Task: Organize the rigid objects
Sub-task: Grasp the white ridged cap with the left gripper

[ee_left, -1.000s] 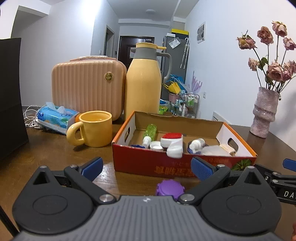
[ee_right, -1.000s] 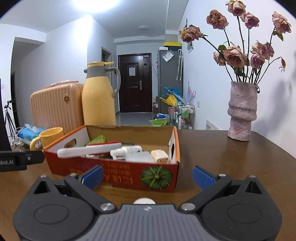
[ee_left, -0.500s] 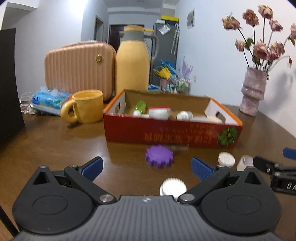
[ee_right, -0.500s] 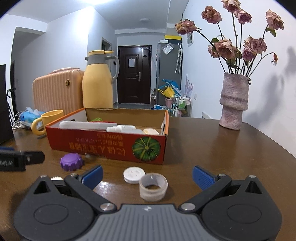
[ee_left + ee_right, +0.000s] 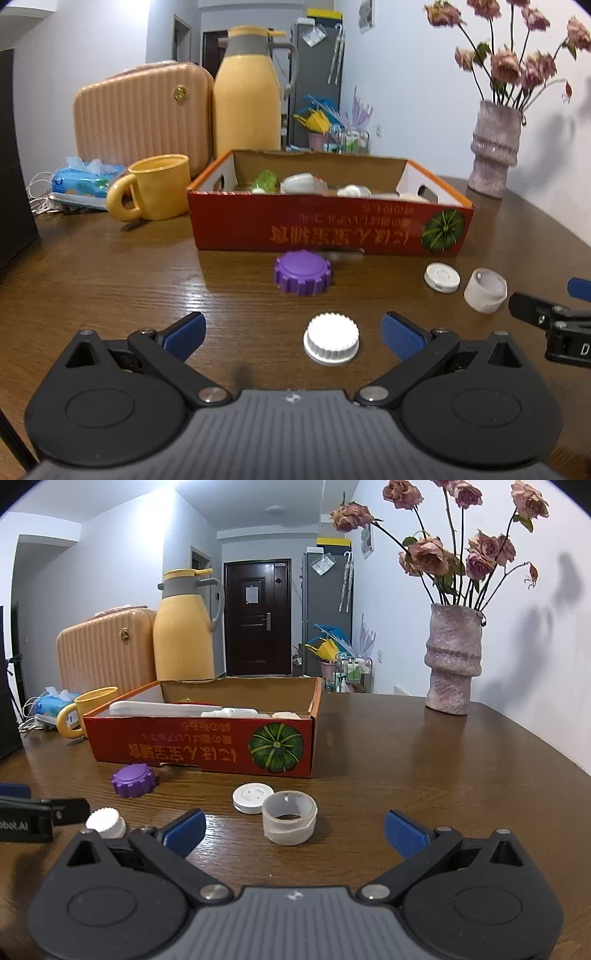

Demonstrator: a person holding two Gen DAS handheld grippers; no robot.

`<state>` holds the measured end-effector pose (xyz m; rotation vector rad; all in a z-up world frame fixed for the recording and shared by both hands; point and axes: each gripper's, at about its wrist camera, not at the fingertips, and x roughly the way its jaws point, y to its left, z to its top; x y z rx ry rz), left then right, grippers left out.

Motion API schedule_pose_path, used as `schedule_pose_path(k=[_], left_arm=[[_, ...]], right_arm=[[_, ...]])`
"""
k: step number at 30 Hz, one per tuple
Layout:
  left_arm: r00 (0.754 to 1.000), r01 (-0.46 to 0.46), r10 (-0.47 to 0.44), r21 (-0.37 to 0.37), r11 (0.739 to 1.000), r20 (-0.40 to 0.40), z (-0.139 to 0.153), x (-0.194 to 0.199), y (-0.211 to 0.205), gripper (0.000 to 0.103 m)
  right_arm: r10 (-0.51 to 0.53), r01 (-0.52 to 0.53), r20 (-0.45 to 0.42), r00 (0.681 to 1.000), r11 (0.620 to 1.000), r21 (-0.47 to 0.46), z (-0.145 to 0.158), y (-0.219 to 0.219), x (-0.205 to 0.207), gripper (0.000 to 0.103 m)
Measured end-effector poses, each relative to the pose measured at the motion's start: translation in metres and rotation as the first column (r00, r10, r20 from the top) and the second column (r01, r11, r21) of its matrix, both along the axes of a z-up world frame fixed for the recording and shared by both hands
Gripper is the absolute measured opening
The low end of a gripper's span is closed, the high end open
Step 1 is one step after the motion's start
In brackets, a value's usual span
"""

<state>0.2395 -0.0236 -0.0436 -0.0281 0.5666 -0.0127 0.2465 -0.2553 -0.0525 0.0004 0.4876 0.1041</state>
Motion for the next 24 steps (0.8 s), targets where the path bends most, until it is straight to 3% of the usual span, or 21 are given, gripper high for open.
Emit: schedule_pose_path(k=[10, 18, 24], left_arm=[[0.995, 0.047, -0.043, 0.039, 0.998, -0.087, -0.015, 0.019, -0.014, 0.102], [0.987, 0.082, -0.081, 0.007, 0.997, -0.139, -0.023, 0.032, -0.019, 0.072], [0.986, 0.105, -0.101, 0.021, 0.994, -0.136, -0.025, 0.033, -0.024, 0.041]], right_arm=[[-0.015, 0.015, -0.014, 1.000, 1.000, 0.012, -0.003, -0.004, 0.004, 0.103], [-0.020, 0.020, -0.020, 1.000, 1.000, 0.012, -0.004, -0.004, 0.005, 0.103], [-0.021, 0.022, -0.023, 0.999, 1.000, 0.011, -0.004, -0.004, 0.006, 0.103]])
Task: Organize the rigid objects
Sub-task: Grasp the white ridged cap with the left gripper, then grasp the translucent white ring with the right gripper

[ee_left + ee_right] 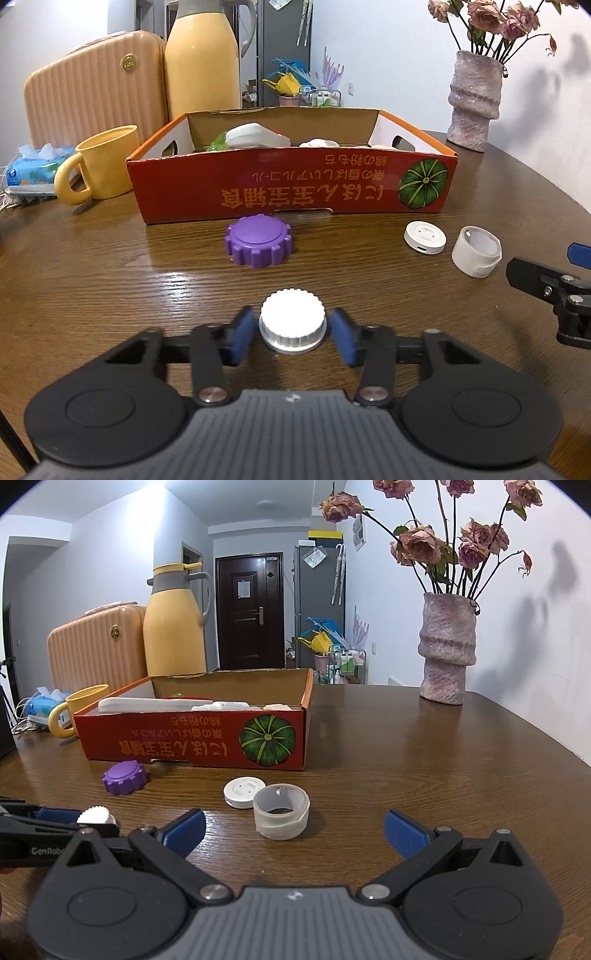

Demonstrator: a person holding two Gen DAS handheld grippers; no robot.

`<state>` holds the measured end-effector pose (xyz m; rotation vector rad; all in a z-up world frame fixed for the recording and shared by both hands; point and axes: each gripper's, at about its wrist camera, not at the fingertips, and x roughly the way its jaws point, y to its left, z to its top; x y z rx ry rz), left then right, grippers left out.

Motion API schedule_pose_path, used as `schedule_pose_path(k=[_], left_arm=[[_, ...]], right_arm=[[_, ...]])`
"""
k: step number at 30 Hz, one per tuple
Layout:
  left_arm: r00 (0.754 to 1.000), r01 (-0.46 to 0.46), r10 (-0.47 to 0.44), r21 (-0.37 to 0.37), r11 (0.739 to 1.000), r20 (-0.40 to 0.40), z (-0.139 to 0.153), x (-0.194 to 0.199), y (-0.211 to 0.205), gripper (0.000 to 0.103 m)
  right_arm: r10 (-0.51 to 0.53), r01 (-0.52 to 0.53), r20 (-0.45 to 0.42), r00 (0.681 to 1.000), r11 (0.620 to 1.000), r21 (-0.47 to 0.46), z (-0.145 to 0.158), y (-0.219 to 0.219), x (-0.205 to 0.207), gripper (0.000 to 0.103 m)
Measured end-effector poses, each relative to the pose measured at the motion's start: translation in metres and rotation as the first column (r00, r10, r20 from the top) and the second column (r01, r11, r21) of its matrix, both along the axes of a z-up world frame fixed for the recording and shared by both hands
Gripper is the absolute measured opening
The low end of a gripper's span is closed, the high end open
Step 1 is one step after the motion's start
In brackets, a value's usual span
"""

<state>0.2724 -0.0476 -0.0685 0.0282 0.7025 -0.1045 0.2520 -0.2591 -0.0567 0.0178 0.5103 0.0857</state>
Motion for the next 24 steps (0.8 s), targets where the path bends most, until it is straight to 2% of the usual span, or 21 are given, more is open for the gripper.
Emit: schedule_pose_path(k=[6, 12, 24], left_arm=[[1.000, 0.006, -0.006, -0.011, 1.000, 0.008, 0.003, -0.001, 0.002, 0.041], [0.998, -0.003, 0.004, -0.026, 1.000, 0.060, 0.013, -0.006, 0.007, 0.041], [0.993, -0.021, 0.026, -0.048, 0.999, 0.116, 0.024, -0.010, 0.021, 0.041]], right_arm=[[-0.001, 0.001, -0.009, 1.000, 1.000, 0.000, -0.001, 0.000, 0.002, 0.103], [0.005, -0.006, -0.028, 1.000, 1.000, -0.010, -0.004, 0.003, 0.007, 0.103], [0.033, -0.035, -0.070, 0.997, 0.999, -0.033, -0.005, 0.011, 0.027, 0.103]])
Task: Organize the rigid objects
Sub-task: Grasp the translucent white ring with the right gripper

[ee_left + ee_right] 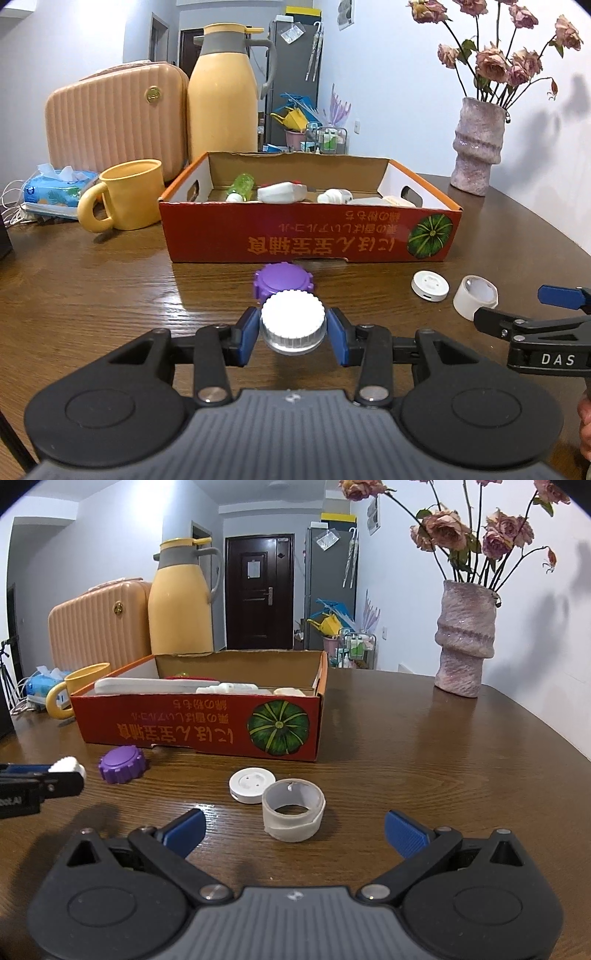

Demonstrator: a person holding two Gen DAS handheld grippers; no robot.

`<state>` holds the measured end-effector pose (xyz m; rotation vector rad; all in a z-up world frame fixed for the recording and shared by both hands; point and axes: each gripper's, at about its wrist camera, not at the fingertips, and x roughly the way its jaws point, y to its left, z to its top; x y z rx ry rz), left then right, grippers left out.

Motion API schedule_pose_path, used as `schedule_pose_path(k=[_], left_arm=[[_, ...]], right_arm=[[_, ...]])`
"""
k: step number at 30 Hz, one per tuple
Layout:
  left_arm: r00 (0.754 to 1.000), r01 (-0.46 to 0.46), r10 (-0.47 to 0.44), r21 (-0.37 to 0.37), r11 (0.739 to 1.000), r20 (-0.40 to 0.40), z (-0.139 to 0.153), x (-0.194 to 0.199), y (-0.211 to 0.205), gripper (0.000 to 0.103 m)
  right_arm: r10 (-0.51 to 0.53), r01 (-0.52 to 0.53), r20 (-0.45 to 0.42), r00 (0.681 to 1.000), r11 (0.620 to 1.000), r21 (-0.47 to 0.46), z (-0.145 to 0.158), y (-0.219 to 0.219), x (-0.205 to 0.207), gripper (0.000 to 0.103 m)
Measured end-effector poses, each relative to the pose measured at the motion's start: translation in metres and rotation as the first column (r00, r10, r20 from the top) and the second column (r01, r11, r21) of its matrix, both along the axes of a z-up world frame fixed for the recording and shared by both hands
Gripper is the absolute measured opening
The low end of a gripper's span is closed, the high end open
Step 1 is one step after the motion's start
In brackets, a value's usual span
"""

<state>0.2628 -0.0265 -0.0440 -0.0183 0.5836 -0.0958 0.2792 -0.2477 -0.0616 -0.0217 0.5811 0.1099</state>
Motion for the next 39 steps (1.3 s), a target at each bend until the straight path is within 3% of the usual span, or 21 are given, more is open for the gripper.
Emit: schedule_pose_path(k=[13, 25, 34, 37, 39], left_arm=[[0.999, -0.037, 0.037, -0.014, 0.999, 0.026, 0.005, 0.000, 0.018, 0.041], [0.998, -0.058, 0.059, -0.025, 0.998, 0.036, 0.007, 0.001, 0.029, 0.041], [0.997, -0.060, 0.061, -0.030, 0.998, 0.038, 0.007, 0.001, 0.030, 0.041], [0.997, -0.059, 0.060, -0.031, 0.998, 0.040, 0.008, 0.001, 0.030, 0.041], [0.997, -0.057, 0.058, -0.031, 0.998, 0.041, 0.008, 0.000, 0.030, 0.041]], right_arm=[[-0.010, 0.009, -0.058, 0.998, 1.000, -0.025, -0.008, 0.005, 0.036, 0.102], [0.005, -0.007, -0.102, 0.995, 1.000, -0.014, -0.015, 0.009, 0.050, 0.084], [0.015, -0.015, -0.116, 0.993, 1.000, 0.002, -0.017, 0.008, 0.050, 0.064], [0.019, -0.018, -0.110, 0.994, 1.000, 0.009, -0.016, 0.008, 0.048, 0.044], [0.024, -0.022, -0.107, 0.994, 1.000, 0.018, -0.015, 0.009, 0.045, 0.042]])
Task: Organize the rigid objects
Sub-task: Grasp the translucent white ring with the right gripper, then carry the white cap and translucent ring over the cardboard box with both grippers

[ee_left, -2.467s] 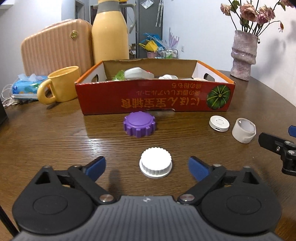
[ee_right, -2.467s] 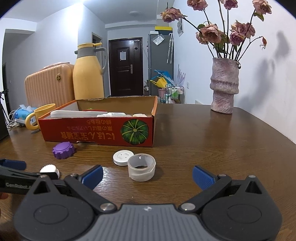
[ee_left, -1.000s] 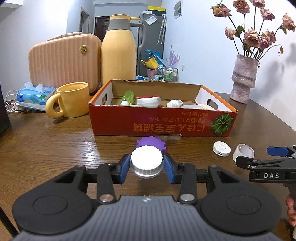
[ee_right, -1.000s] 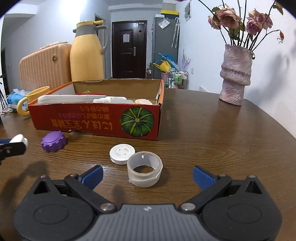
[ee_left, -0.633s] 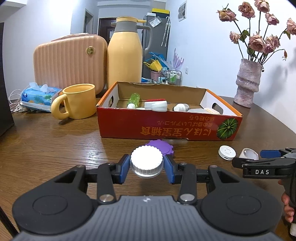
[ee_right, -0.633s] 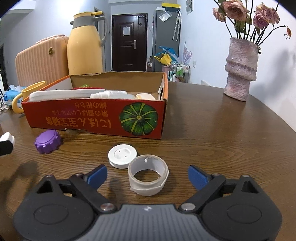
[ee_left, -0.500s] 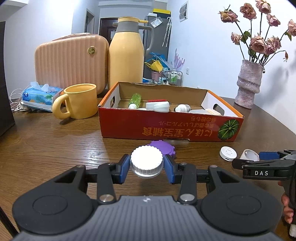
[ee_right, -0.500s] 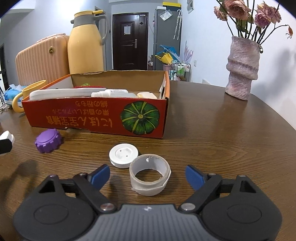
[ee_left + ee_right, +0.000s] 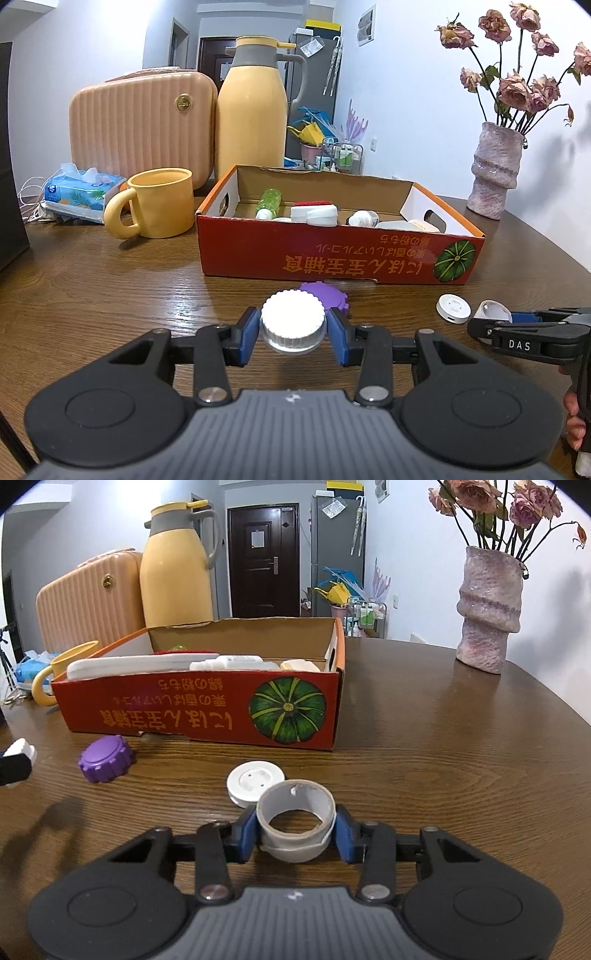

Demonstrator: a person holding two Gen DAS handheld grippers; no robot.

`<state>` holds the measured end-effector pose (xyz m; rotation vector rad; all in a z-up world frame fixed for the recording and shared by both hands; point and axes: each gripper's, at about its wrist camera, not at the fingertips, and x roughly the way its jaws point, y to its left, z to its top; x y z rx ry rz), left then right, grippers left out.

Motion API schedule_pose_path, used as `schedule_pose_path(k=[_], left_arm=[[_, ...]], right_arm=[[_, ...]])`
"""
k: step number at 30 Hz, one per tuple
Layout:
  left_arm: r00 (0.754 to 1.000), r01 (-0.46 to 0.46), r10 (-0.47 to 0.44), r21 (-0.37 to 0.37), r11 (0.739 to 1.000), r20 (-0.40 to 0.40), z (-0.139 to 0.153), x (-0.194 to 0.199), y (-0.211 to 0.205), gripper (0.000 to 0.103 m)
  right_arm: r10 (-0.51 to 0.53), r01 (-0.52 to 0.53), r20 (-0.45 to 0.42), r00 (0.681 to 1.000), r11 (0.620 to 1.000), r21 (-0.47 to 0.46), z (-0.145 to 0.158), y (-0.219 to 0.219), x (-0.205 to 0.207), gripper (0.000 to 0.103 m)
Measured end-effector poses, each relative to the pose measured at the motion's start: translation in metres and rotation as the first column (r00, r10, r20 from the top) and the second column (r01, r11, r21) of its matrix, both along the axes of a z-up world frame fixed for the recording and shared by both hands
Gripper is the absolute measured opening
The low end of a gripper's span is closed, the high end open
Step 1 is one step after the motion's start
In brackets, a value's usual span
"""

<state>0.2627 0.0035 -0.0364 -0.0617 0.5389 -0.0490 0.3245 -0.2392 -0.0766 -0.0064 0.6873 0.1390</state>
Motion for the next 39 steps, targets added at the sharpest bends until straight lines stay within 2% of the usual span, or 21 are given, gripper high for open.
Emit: schedule_pose_path(k=[16, 25, 39], left_arm=[[1.000, 0.012, -0.012, -0.017, 1.000, 0.009, 0.004, -0.005, -0.002, 0.041], [1.000, 0.007, -0.007, -0.025, 1.000, 0.023, 0.011, -0.008, -0.001, 0.041], [0.998, -0.009, 0.010, -0.025, 1.000, 0.059, 0.029, 0.001, 0.003, 0.041]], right_arm=[[0.013, -0.022, 0.114, 0.993, 0.996, 0.081, 0.026, -0.001, -0.029, 0.042], [0.033, -0.048, 0.167, 0.985, 0.995, 0.087, 0.045, 0.005, -0.036, 0.042], [0.060, -0.078, 0.217, 0.974, 0.994, 0.077, 0.062, 0.020, -0.025, 0.042]])
